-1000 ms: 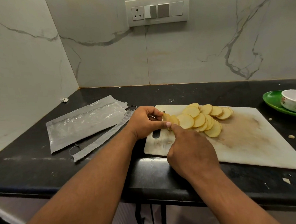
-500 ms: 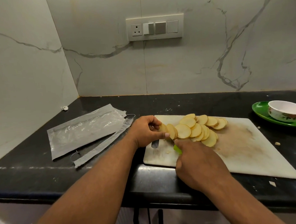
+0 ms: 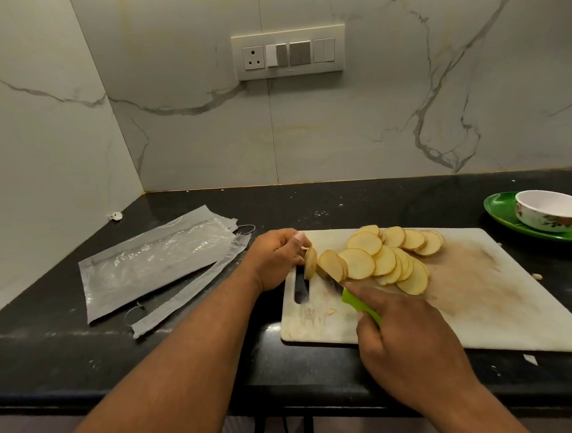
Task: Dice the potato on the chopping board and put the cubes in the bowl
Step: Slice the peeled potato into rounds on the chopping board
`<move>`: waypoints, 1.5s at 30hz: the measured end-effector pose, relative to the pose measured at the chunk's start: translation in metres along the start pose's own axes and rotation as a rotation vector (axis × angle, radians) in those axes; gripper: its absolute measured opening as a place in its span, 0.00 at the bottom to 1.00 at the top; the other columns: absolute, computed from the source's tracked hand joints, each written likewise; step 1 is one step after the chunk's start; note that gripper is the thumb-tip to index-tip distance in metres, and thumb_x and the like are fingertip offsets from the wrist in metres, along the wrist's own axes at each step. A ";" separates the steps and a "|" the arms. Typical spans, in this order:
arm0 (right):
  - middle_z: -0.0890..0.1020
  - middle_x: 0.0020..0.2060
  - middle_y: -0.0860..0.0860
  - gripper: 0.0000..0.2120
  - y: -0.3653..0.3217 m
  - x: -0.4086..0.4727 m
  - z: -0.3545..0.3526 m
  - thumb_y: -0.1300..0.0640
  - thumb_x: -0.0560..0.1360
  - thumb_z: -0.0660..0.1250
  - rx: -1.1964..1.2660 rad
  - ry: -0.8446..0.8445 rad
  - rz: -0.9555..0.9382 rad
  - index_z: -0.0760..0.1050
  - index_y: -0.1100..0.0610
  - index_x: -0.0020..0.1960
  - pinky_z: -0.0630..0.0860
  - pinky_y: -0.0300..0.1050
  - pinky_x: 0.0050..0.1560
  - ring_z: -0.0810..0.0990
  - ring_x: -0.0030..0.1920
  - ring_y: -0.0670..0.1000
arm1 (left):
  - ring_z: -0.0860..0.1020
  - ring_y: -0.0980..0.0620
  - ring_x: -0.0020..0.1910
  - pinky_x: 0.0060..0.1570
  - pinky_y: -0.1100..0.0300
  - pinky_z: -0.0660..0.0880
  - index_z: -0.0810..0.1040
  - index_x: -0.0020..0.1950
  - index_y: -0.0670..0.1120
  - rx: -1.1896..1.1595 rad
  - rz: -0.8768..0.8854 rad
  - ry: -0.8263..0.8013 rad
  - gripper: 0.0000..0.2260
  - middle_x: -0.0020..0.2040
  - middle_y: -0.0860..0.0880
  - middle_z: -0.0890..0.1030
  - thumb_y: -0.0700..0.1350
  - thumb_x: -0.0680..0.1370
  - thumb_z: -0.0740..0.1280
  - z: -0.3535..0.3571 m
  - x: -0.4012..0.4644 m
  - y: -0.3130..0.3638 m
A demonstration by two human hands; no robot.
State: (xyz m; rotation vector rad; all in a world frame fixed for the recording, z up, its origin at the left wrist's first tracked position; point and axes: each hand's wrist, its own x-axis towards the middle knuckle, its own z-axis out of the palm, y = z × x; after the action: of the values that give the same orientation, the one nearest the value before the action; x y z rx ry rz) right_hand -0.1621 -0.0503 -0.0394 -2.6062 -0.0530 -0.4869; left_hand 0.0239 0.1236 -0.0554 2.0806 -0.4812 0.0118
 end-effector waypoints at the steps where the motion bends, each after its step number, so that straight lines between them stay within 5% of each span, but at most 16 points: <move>1: 0.84 0.48 0.38 0.22 0.002 -0.003 -0.001 0.50 0.79 0.62 0.038 0.020 -0.004 0.71 0.39 0.72 0.70 0.32 0.42 0.77 0.44 0.40 | 0.81 0.55 0.47 0.56 0.53 0.77 0.84 0.54 0.49 0.040 -0.011 0.009 0.17 0.49 0.50 0.84 0.52 0.86 0.58 0.001 0.001 0.000; 3: 0.81 0.34 0.40 0.22 0.005 -0.010 -0.001 0.51 0.79 0.64 0.096 0.044 0.008 0.71 0.38 0.71 0.68 0.35 0.33 0.76 0.38 0.40 | 0.79 0.52 0.53 0.57 0.54 0.74 0.84 0.55 0.49 0.114 -0.023 0.031 0.18 0.52 0.51 0.83 0.50 0.88 0.55 0.000 0.001 0.003; 9: 0.81 0.31 0.41 0.21 0.024 -0.015 -0.013 0.53 0.79 0.65 0.202 0.134 0.072 0.73 0.39 0.70 0.70 0.37 0.29 0.78 0.34 0.43 | 0.82 0.50 0.49 0.53 0.53 0.78 0.83 0.57 0.50 -0.130 -0.049 -0.026 0.18 0.49 0.45 0.85 0.56 0.80 0.57 -0.007 -0.006 0.007; 12: 0.84 0.40 0.42 0.21 0.043 0.000 -0.027 0.56 0.79 0.65 0.190 0.241 0.101 0.75 0.44 0.71 0.76 0.42 0.36 0.80 0.38 0.42 | 0.84 0.51 0.51 0.57 0.51 0.80 0.81 0.59 0.53 -0.119 -0.056 -0.101 0.12 0.50 0.49 0.86 0.45 0.76 0.67 -0.010 -0.005 0.005; 15: 0.84 0.55 0.48 0.19 0.068 0.023 -0.035 0.55 0.80 0.62 0.144 0.310 0.166 0.76 0.48 0.70 0.75 0.45 0.49 0.79 0.49 0.47 | 0.84 0.48 0.50 0.56 0.49 0.83 0.80 0.59 0.56 0.009 -0.063 -0.108 0.18 0.52 0.53 0.84 0.36 0.76 0.72 -0.010 -0.004 0.005; 20: 0.77 0.37 0.48 0.07 0.104 0.063 -0.041 0.54 0.81 0.61 0.044 0.343 0.283 0.78 0.53 0.52 0.67 0.47 0.40 0.75 0.40 0.53 | 0.83 0.51 0.54 0.54 0.53 0.83 0.82 0.55 0.55 -0.279 -0.065 0.184 0.15 0.57 0.52 0.83 0.36 0.76 0.75 0.009 -0.007 0.023; 26: 0.74 0.47 0.54 0.08 0.120 0.100 -0.036 0.53 0.82 0.59 0.023 0.319 0.276 0.73 0.56 0.50 0.65 0.47 0.44 0.72 0.45 0.53 | 0.82 0.46 0.57 0.54 0.51 0.81 0.84 0.53 0.51 -0.460 -0.130 0.181 0.11 0.55 0.48 0.85 0.35 0.79 0.71 0.044 0.003 0.048; 30: 0.75 0.50 0.54 0.09 0.127 0.111 -0.026 0.53 0.83 0.58 0.139 0.184 0.304 0.74 0.57 0.51 0.66 0.46 0.42 0.73 0.46 0.52 | 0.82 0.51 0.55 0.50 0.59 0.78 0.84 0.55 0.52 -0.340 -0.083 0.208 0.05 0.53 0.51 0.85 0.46 0.83 0.69 0.058 0.000 0.050; 33: 0.77 0.48 0.54 0.10 0.126 0.114 -0.021 0.52 0.84 0.57 0.210 0.080 0.341 0.74 0.56 0.53 0.68 0.47 0.40 0.75 0.46 0.52 | 0.81 0.53 0.60 0.54 0.62 0.78 0.81 0.62 0.54 -0.322 -0.034 0.045 0.17 0.59 0.54 0.83 0.58 0.76 0.74 0.059 0.000 0.047; 36: 0.77 0.46 0.53 0.09 0.121 0.119 -0.018 0.51 0.84 0.56 0.205 0.041 0.338 0.73 0.54 0.54 0.70 0.46 0.39 0.75 0.46 0.51 | 0.77 0.57 0.63 0.62 0.57 0.77 0.78 0.67 0.61 0.067 0.009 -0.071 0.36 0.65 0.58 0.79 0.68 0.61 0.81 0.059 0.001 0.042; 45: 0.75 0.46 0.52 0.09 0.065 0.146 0.026 0.51 0.84 0.55 0.299 0.022 0.216 0.70 0.54 0.52 0.74 0.50 0.44 0.75 0.45 0.52 | 0.73 0.58 0.66 0.64 0.58 0.72 0.73 0.71 0.61 0.222 0.059 -0.049 0.44 0.67 0.61 0.76 0.69 0.58 0.82 0.026 0.002 0.028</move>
State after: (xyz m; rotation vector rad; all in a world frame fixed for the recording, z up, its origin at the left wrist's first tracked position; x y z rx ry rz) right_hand -0.0085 -0.1025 -0.0393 -2.2810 0.1508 -0.3957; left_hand 0.0114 0.0891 -0.0457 2.2871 -0.5932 0.0510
